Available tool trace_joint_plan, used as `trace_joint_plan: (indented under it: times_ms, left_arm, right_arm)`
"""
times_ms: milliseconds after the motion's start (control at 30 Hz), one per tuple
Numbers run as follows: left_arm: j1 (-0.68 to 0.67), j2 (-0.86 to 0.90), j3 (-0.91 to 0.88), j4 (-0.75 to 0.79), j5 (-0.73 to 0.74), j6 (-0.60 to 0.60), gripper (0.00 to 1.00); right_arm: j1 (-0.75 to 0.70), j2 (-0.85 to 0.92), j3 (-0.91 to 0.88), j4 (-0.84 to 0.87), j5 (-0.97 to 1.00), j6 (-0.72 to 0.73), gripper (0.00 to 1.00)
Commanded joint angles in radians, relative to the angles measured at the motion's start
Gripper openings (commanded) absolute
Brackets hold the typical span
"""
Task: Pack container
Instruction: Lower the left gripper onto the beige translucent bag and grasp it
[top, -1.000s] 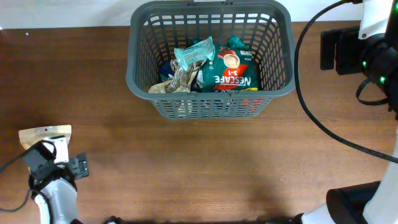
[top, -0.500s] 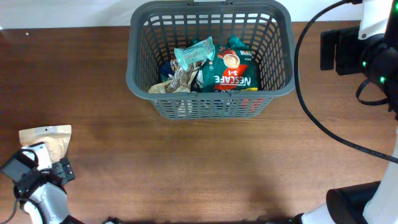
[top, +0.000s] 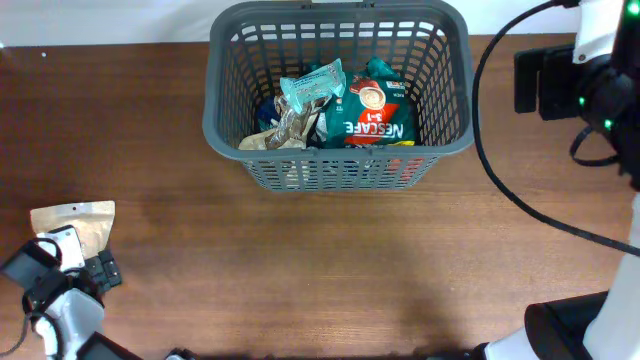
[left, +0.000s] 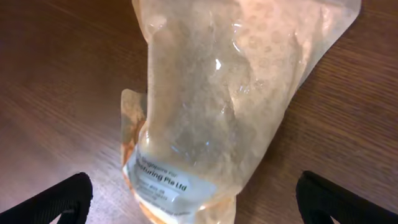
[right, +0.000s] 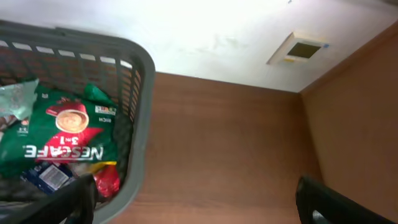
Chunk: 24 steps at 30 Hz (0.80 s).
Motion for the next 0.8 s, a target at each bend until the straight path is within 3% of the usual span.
trace_joint_plan:
  times_ms: [0,633,700,733,767]
  left_arm:
    - [0.005,0.044,0.021,0.014,0.015,0.009,1.0]
    - [0.005,0.274,0.084,0.106,0.064,0.01,0.99]
    - [0.005,0.28,0.084,0.114,0.064,0.01,0.84]
    - [0.005,0.28,0.084,0.115,0.064,0.01,0.67]
    - [0.005,0.28,0.084,0.119,0.064,0.01,0.36]
  right_arm:
    - [-0.004,0.002,-0.016,0.0,0.028,0.004,0.99]
    - [-0.004,0.002,-0.019,-0.039,0.027,0.008,0.99]
    - [-0.004,0.002,-0.019,-0.041,0.027,0.008,0.99]
    - [-0.004,0.002,-0.019,-0.041,0.027,0.009,0.99]
    - [-0.004,0.002,-0.019,-0.041,0.027,0.009,0.99]
